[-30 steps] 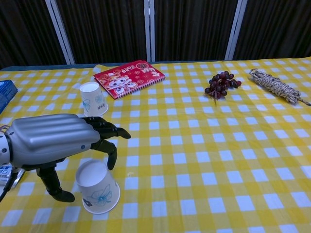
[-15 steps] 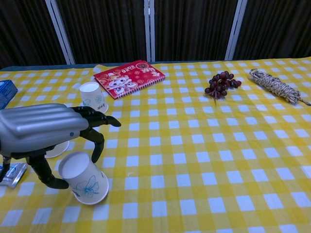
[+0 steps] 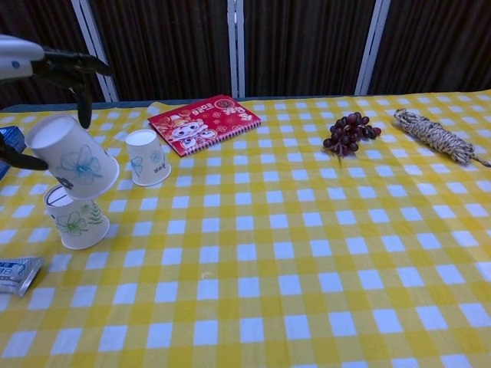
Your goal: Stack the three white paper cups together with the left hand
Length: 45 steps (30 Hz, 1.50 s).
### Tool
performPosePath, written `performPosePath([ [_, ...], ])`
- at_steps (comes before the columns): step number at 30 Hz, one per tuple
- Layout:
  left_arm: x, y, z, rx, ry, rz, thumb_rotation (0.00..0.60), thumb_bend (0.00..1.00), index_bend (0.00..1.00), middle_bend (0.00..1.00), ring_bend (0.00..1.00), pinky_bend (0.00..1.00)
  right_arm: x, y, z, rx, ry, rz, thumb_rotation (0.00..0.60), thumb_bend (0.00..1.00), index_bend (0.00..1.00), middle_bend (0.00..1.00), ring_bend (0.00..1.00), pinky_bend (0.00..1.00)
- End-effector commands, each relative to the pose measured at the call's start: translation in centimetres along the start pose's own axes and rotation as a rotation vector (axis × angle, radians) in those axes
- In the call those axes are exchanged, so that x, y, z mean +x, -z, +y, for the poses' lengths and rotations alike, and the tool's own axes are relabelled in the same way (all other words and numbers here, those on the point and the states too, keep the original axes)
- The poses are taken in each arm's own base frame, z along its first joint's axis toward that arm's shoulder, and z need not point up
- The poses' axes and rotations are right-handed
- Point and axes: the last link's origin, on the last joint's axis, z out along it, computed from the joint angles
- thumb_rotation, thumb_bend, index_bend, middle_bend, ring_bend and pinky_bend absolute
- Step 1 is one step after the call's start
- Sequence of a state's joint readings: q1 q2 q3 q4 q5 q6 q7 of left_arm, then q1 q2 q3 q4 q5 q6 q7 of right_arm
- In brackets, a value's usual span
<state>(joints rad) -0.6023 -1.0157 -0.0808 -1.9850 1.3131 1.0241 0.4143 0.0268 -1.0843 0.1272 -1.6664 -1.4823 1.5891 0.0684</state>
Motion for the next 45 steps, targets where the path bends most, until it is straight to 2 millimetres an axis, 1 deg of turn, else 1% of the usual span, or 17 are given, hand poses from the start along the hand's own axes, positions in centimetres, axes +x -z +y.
performPosePath([
  [1, 1.1, 0.8, -3.0, 0.079, 0.004, 0.021, 0.600, 0.20, 0.40, 0.00, 0.00, 0.00, 0.0, 0.0, -0.1, 0.001, 0.000, 0.000, 0.600, 0.11, 0.05, 0.00, 0.00, 0.00],
  [4, 0.7, 1.4, -4.8, 0.114, -0.005, 0.003, 0.600, 0.20, 0.40, 0.00, 0.00, 0.00, -0.1, 0.1, -0.1, 0.001, -0.001, -0.001, 0.600, 0.11, 0.05, 0.00, 0.00, 0.00],
  [6, 0.2, 1.7, -5.6, 0.130, 0.002, -0.013, 0.600, 0.20, 0.40, 0.00, 0.00, 0.00, -0.1, 0.1, -0.1, 0.001, -0.001, -0.002, 0.600, 0.11, 0.05, 0.00, 0.00, 0.00],
  [10, -1.0, 1.8, -6.5, 0.143, 0.017, -0.042, 0.600, 0.20, 0.39, 0.00, 0.00, 0.00, -0.1, 0.1, -0.2, 0.001, 0.001, -0.005, 0.600, 0.11, 0.05, 0.00, 0.00, 0.00],
  [14, -2.1, 1.5, -6.3, 0.130, 0.051, -0.067, 0.600, 0.20, 0.39, 0.00, 0.00, 0.00, -0.1, 0.1, -0.2, -0.001, 0.000, -0.005, 0.600, 0.11, 0.05, 0.00, 0.00, 0.00],
  [18, -2.5, 1.1, -5.8, 0.106, 0.041, -0.068, 0.600, 0.20, 0.39, 0.00, 0.00, 0.00, -0.1, 0.1, -0.1, -0.003, -0.001, -0.006, 0.600, 0.11, 0.05, 0.00, 0.00, 0.00],
  [25, -2.6, 0.7, -5.0, 0.085, 0.035, -0.062, 0.600, 0.20, 0.39, 0.00, 0.00, 0.00, 0.0, 0.1, -0.1, -0.003, -0.006, -0.004, 0.600, 0.11, 0.05, 0.00, 0.00, 0.00],
  [34, -3.1, 0.4, -4.9, 0.094, 0.028, -0.084, 0.600, 0.20, 0.38, 0.00, 0.00, 0.00, 0.1, 0.1, 0.0, -0.009, -0.009, -0.004, 0.600, 0.11, 0.05, 0.00, 0.00, 0.00],
  [38, -3.4, 0.0, -4.7, 0.094, 0.025, -0.085, 0.600, 0.20, 0.37, 0.00, 0.00, 0.00, 0.0, 0.1, 0.0, -0.010, -0.006, -0.004, 0.600, 0.11, 0.05, 0.00, 0.00, 0.00],
  [40, -3.5, -0.2, -4.6, 0.091, 0.024, -0.082, 0.600, 0.20, 0.33, 0.00, 0.00, 0.00, 0.0, 0.1, 0.0, -0.010, -0.004, -0.008, 0.600, 0.11, 0.05, 0.00, 0.00, 0.00],
  [42, -3.7, -0.3, -4.4, 0.087, 0.029, -0.084, 0.600, 0.20, 0.27, 0.00, 0.00, 0.00, -0.1, 0.1, -0.1, -0.009, -0.002, -0.010, 0.600, 0.11, 0.05, 0.00, 0.00, 0.00],
  [44, -3.5, -0.3, -4.2, 0.083, 0.035, -0.073, 0.600, 0.20, 0.16, 0.00, 0.00, 0.00, -0.1, 0.1, 0.0, -0.010, 0.000, -0.011, 0.600, 0.11, 0.05, 0.00, 0.00, 0.00],
  [45, -3.3, -0.3, -4.2, 0.085, 0.041, -0.064, 0.600, 0.20, 0.14, 0.00, 0.00, 0.00, -0.1, 0.1, 0.0, -0.012, 0.000, -0.012, 0.600, 0.11, 0.05, 0.00, 0.00, 0.00],
])
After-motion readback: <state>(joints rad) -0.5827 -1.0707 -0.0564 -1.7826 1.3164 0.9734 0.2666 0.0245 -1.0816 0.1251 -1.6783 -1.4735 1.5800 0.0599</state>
